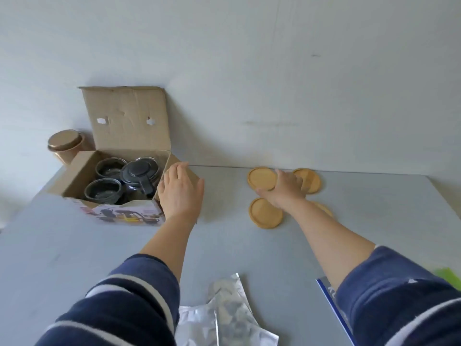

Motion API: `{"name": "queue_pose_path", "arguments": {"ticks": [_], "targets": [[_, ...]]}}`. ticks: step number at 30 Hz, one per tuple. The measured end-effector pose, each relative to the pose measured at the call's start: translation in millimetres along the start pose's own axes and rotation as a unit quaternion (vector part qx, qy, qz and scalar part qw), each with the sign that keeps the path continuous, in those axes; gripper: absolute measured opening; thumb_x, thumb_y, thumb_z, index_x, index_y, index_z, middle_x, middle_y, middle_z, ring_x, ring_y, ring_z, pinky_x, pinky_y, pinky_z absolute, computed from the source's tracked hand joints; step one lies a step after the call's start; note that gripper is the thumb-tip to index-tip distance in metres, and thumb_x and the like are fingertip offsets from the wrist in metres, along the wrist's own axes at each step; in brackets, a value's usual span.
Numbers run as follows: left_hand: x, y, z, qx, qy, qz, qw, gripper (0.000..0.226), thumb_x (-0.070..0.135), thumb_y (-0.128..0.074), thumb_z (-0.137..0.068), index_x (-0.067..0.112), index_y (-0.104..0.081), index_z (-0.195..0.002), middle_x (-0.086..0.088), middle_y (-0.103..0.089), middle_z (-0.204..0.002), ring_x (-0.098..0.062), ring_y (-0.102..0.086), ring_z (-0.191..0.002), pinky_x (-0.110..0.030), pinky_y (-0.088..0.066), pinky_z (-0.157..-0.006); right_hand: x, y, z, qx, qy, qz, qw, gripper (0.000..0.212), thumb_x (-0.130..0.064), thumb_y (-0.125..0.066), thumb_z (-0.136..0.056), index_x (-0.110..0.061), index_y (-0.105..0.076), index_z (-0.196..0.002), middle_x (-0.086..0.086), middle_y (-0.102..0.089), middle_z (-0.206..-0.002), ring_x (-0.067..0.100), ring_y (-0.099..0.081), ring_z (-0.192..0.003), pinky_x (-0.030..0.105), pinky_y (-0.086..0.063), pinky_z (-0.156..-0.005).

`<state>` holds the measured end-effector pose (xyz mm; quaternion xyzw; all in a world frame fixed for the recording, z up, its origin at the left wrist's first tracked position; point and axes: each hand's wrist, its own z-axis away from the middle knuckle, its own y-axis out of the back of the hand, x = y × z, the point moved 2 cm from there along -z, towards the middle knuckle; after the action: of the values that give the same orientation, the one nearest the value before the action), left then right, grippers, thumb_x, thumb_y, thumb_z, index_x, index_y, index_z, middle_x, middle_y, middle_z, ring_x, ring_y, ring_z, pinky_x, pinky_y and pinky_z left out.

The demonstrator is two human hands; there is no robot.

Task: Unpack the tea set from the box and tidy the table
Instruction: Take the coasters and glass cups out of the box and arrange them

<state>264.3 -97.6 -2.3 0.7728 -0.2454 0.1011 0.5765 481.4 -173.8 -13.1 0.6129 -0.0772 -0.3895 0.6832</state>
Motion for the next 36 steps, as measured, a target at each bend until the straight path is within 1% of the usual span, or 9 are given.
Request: {"name": "queue_pose_path", "arguments": {"ticks": [3,5,10,14,16,19,25,31,36], "targets": [[-55.4,39.0,-18.5,0.045,0.04,-0.019,0.998,0.052,0.037,-0.054,-0.093,0.014,-0.042,-0.138,-0.006,-0.044,-0.143,-0.025,-0.035,-0.137,-0.043,-0.025,-0.112,-64.6,-10.3,10.2,-0.025,0.072,0.016,0.997,0.083,-0.059,-0.058,-0.083,-0.019,-0.026,-0.149,0.008,-0.03,-0.154,0.03,-0.021,-0.144,0.045,-0.022,-0.115],[-98.6,60.3,-26.2,0.045,0.073,-0.06,0.995,0.058,0.039,-0.059,-0.09,0.013,-0.04,-0.139,-0.007,-0.041,-0.145,-0.026,-0.032,-0.138,-0.045,-0.024,-0.114,-105.4,-20.3,17.9,-0.037,0.107,0.027,0.993,0.081,-0.059,-0.056,-0.084,-0.021,-0.026,-0.149,0.007,-0.031,-0.153,0.03,-0.023,-0.143,0.048,-0.025,-0.114],[-185.0,82.1,-36.7,-0.078,0.163,-0.108,0.978,0.089,0.059,-0.065,-0.077,0.013,-0.03,-0.146,-0.006,-0.021,-0.156,-0.026,-0.015,-0.147,-0.05,-0.015,-0.119,-196.8,-52.0,33.1,-0.054,0.195,0.0,0.979,0.07,-0.053,-0.053,-0.088,-0.022,-0.032,-0.147,0.002,-0.033,-0.153,0.027,-0.026,-0.142,0.052,-0.024,-0.114],[-206.6,77.6,-45.6,-0.128,0.148,-0.063,0.979,0.09,0.064,-0.066,-0.072,0.018,-0.035,-0.143,0.0,-0.013,-0.158,-0.025,-0.01,-0.147,-0.052,-0.017,-0.118,-256.1,-75.7,36.5,-0.013,0.269,-0.015,0.963,0.061,-0.051,-0.054,-0.088,-0.021,-0.043,-0.14,0.001,-0.041,-0.148,0.024,-0.033,-0.137,0.046,-0.028,-0.111],[-208.9,76.2,-51.7,-0.141,0.15,-0.044,0.978,0.091,0.061,-0.069,-0.071,0.017,-0.036,-0.142,0.002,-0.008,-0.158,-0.024,-0.007,-0.148,-0.052,-0.018,-0.118,-278.8,-86.6,34.5,-0.008,0.291,-0.011,0.957,0.059,-0.051,-0.055,-0.088,-0.02,-0.046,-0.138,0.001,-0.043,-0.146,0.024,-0.033,-0.137,0.045,-0.025,-0.113],[-213.7,72.8,-58.2,-0.157,0.18,-0.013,0.971,0.094,0.057,-0.072,-0.068,0.012,-0.035,-0.142,0.004,-0.002,-0.16,-0.022,-0.003,-0.148,-0.049,-0.021,-0.117,-306.9,-101.5,29.2,-0.038,0.281,0.017,0.959,0.067,-0.055,-0.054,-0.087,-0.017,-0.042,-0.141,0.003,-0.039,-0.149,0.024,-0.028,-0.141,0.055,-0.014,-0.117],[-212.8,65.1,-56.2,-0.119,0.198,0.001,0.973,0.085,0.053,-0.074,-0.063,0.016,-0.044,-0.134,0.006,-0.011,-0.157,-0.02,-0.012,-0.146,-0.045,-0.026,-0.115,-351.1,-116.7,15.5,-0.026,0.227,0.13,0.965,0.079,-0.074,-0.049,-0.077,-0.013,-0.055,-0.128,0.007,-0.056,-0.133,0.03,-0.045,-0.127,0.052,-0.027,-0.109],[-215.4,58.1,-58.7,-0.093,0.207,0.001,0.974,0.076,0.056,-0.073,-0.062,0.018,-0.05,-0.124,0.005,-0.018,-0.153,-0.02,-0.018,-0.143,-0.044,-0.026,-0.114,-382.0,-129.9,7.8,-0.074,0.158,0.156,0.972,0.069,-0.074,-0.055,-0.069,-0.019,-0.062,-0.11,0.004,-0.066,-0.113,0.031,-0.056,-0.114,0.055,-0.02,-0.107],[-216.8,57.7,-57.1,-0.099,0.197,-0.009,0.975,0.077,0.056,-0.073,-0.064,0.018,-0.048,-0.127,0.005,-0.018,-0.153,-0.02,-0.018,-0.143,-0.045,-0.024,-0.115,-382.5,-128.3,9.6,-0.035,0.147,0.1,0.983,0.072,-0.07,-0.065,-0.062,-0.016,-0.061,-0.111,0.004,-0.066,-0.113,0.029,-0.058,-0.111,0.048,-0.029,-0.103]]}}
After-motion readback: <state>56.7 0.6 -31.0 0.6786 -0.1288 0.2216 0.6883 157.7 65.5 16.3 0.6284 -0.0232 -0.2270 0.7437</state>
